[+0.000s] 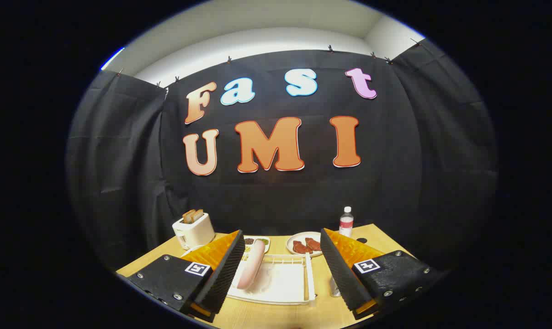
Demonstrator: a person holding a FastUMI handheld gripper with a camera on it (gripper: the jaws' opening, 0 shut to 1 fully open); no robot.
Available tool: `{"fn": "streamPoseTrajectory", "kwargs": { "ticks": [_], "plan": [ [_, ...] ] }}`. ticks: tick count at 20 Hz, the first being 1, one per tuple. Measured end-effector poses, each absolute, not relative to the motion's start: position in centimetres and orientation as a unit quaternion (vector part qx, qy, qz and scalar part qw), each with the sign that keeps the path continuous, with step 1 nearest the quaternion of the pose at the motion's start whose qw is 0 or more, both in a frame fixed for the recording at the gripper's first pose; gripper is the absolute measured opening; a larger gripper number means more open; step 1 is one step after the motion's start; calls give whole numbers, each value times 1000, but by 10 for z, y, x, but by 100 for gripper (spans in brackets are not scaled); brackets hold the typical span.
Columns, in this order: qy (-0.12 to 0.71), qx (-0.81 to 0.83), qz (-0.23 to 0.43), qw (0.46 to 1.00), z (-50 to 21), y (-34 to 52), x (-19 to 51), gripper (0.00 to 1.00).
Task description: Take the plate from the dish rack, then take the spoon from the basket and place it into the plate.
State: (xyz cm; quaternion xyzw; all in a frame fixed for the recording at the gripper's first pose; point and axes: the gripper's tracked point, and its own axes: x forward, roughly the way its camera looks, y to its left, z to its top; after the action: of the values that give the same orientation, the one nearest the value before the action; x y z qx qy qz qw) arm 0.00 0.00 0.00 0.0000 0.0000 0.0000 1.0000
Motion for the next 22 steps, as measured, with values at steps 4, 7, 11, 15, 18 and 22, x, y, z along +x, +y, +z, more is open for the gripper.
{"fn": "streamPoseTrajectory", "kwargs": {
  "ticks": [4, 7, 11, 15, 18, 22],
  "plan": [
    [29, 24, 12, 999, -13, 23, -4, 98],
    [40, 17, 7, 999, -12, 26, -3, 98],
    [50, 15, 12, 999, -16, 36, 1, 98],
    [75, 22, 19, 997, -29, 46, 9, 98],
    [112, 23, 14, 993, -48, 49, 17, 98],
    [162, 25, 12, 986, -73, 55, 33, 99]
  ]
}}
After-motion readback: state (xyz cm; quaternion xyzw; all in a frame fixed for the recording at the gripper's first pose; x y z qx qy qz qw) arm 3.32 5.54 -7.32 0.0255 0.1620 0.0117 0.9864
